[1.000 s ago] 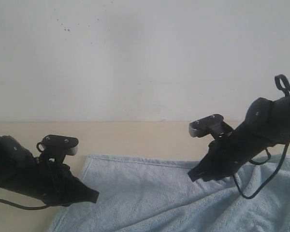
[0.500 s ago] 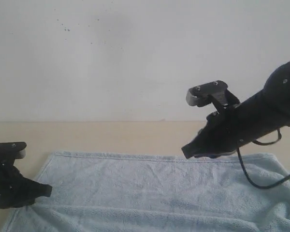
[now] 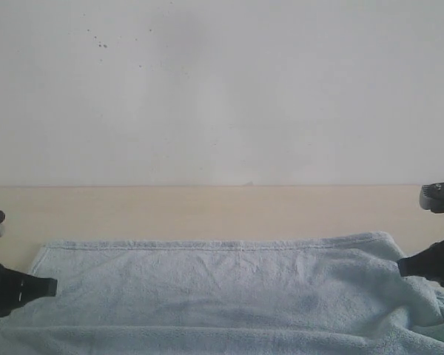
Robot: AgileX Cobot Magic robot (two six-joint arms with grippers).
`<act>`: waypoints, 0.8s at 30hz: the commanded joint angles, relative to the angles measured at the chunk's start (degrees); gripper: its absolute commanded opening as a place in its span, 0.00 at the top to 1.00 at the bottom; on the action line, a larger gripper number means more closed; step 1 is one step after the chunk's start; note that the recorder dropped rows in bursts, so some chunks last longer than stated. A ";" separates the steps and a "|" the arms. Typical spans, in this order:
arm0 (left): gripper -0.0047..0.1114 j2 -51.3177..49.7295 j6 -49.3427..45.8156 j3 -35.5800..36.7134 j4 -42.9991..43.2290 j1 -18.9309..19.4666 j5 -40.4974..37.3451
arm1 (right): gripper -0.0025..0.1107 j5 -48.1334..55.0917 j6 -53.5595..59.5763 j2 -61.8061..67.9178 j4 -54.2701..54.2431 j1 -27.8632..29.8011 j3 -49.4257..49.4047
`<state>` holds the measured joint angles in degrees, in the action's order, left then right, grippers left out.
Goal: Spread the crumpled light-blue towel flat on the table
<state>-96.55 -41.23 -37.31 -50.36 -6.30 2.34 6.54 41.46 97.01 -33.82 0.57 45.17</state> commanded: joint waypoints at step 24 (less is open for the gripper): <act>0.92 18.04 0.50 3.33 0.24 -0.90 -8.36 | 0.73 4.20 5.64 13.04 4.38 6.88 8.24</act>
<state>-78.83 -41.23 -34.25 -50.13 -6.84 -5.66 10.46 46.40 108.81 -30.29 7.05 53.05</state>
